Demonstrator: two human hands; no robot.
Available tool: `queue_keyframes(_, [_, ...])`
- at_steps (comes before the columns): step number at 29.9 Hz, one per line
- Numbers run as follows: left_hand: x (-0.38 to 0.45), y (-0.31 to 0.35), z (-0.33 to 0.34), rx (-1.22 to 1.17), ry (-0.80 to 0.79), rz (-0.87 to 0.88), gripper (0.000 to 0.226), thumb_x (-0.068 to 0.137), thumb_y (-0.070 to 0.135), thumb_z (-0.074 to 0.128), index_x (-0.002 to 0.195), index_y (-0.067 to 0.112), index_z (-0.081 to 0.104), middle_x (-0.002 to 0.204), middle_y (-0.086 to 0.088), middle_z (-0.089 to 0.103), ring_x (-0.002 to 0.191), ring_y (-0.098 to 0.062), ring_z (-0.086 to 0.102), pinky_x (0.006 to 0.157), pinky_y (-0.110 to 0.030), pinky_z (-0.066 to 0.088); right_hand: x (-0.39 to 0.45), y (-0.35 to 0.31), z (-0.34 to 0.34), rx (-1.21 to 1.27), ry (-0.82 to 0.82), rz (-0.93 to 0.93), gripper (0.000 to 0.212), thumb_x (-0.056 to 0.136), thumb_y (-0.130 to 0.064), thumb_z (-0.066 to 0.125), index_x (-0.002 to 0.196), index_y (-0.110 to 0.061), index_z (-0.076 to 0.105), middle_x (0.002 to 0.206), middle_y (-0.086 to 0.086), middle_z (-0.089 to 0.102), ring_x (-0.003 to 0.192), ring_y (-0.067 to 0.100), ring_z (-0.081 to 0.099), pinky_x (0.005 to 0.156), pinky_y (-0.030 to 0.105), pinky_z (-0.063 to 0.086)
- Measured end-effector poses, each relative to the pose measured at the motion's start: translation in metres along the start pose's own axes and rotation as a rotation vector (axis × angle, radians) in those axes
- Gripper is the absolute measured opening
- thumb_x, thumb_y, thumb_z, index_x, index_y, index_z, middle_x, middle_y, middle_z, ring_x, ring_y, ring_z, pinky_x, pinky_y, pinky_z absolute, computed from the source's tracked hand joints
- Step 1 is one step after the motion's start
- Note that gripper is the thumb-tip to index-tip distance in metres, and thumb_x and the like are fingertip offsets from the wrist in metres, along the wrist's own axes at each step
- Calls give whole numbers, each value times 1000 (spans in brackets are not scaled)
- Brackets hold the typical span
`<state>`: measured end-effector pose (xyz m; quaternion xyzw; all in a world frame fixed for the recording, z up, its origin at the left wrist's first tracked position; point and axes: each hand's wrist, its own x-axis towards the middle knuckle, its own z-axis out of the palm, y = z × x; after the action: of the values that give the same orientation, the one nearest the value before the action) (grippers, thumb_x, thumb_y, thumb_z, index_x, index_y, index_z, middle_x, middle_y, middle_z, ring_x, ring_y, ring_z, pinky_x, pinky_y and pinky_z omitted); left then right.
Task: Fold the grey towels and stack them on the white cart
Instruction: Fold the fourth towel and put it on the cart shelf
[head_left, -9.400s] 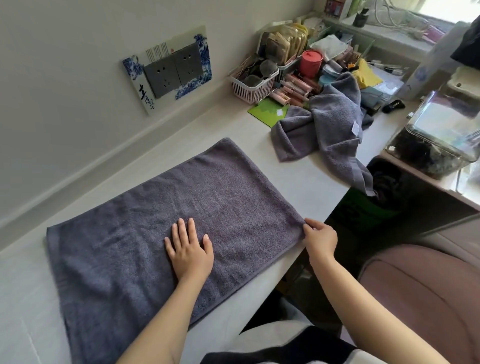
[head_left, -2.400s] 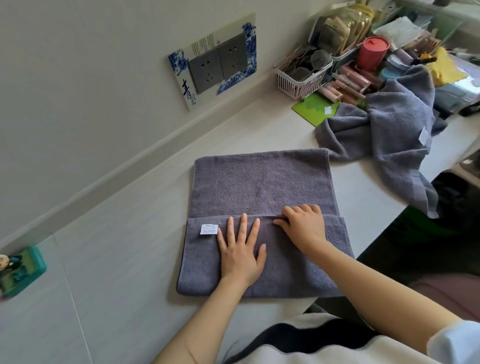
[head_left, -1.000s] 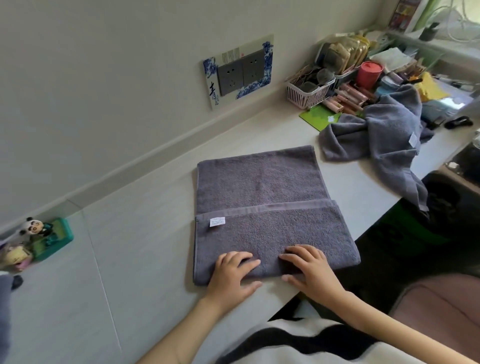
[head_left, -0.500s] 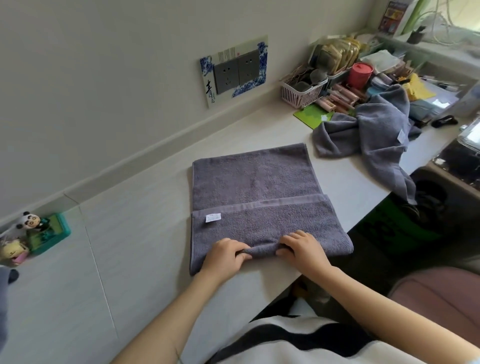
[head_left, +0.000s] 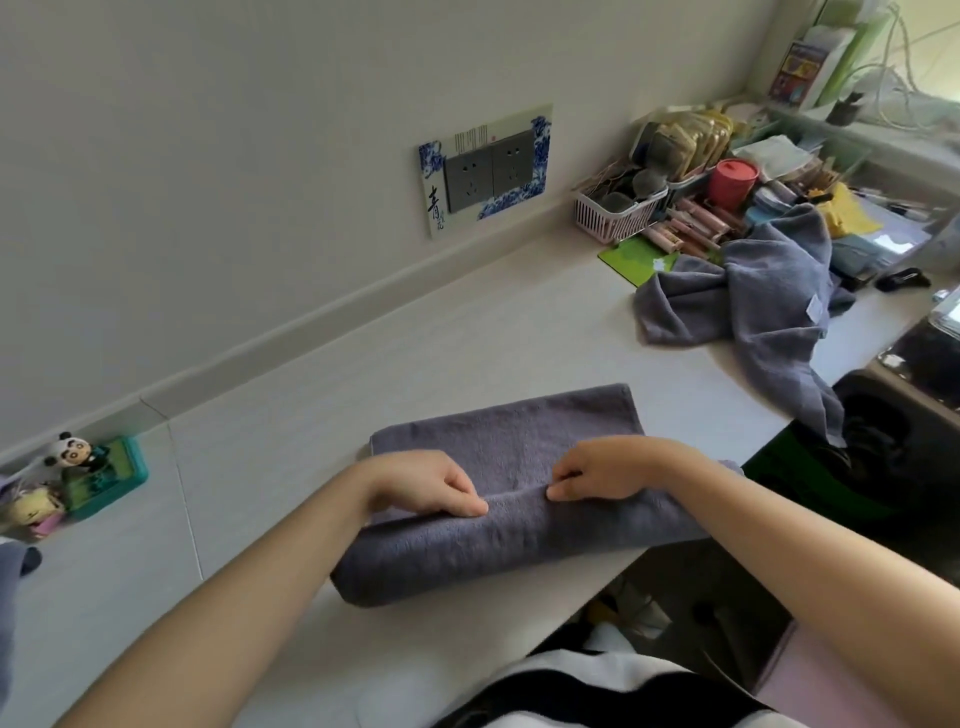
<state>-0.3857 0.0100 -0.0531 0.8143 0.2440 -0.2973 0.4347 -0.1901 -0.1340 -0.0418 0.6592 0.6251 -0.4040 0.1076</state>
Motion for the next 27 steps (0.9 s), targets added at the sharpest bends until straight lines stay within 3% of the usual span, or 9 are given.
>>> queue_keyframes(4, [24,-2,-48,58,99,-67,16,87,43,61,87,30,71,87,19,67,87,-3,59,89,-23,42,36,13,-47,-10,73,58,45,99,-46,34,104,-8,58,108,6,60,95,22,53,81,32,37])
queue_keyframes(7, [59,-14,-69,151,190,-156,30,92,46,51,97,24,70,108,4,68,97,-13,60,87,-27,43,69,29,-66,-33,165,144,55,100,-50,26,118,-6,55,124,11,57,111,26,52,87,32,35])
queue_keyframes(10, [91,-24,-64,179,228,-237,56,97,55,29,128,17,58,141,-8,49,126,-25,48,106,-35,35,96,48,-59,-74,141,188,61,96,-58,30,120,-7,52,121,11,58,103,26,55,82,31,39])
queue_keyframes(12, [104,-26,-55,218,271,-268,65,94,63,25,123,14,57,136,-6,53,123,-27,49,101,-36,38,110,64,-46,-106,180,208,55,92,-60,40,117,-12,50,115,8,61,93,24,55,74,31,39])
queue_keyframes(16, [109,-35,-37,438,475,-220,47,94,57,36,104,14,52,116,-7,60,105,-28,55,82,-36,38,131,78,-31,-122,345,228,46,91,-56,45,113,-16,52,109,7,63,98,27,57,70,31,39])
queue_keyframes(19, [113,-42,-24,488,552,-233,45,97,52,33,117,13,45,122,-8,55,110,-27,50,91,-37,36,133,76,-20,-196,427,272,45,94,-55,39,115,-17,51,116,6,60,108,27,53,87,35,40])
queue_keyframes(22, [121,-37,-4,539,766,-197,52,96,43,31,136,13,41,133,-11,47,124,-29,42,109,-46,28,135,61,2,-246,639,278,41,96,-42,39,128,-18,48,134,6,48,127,27,40,108,39,23])
queue_keyframes(25, [125,-29,29,469,881,-73,54,87,40,35,130,14,56,135,-15,53,126,-34,48,109,-52,25,135,36,39,-152,906,109,44,88,-32,39,127,-20,57,135,10,54,127,31,47,109,42,23])
queue_keyframes(27, [123,-34,50,468,837,-95,59,85,44,38,137,19,48,145,-11,43,135,-32,37,109,-51,18,131,34,62,-101,882,100,49,90,-41,38,134,-25,52,142,7,48,131,29,44,111,43,21])
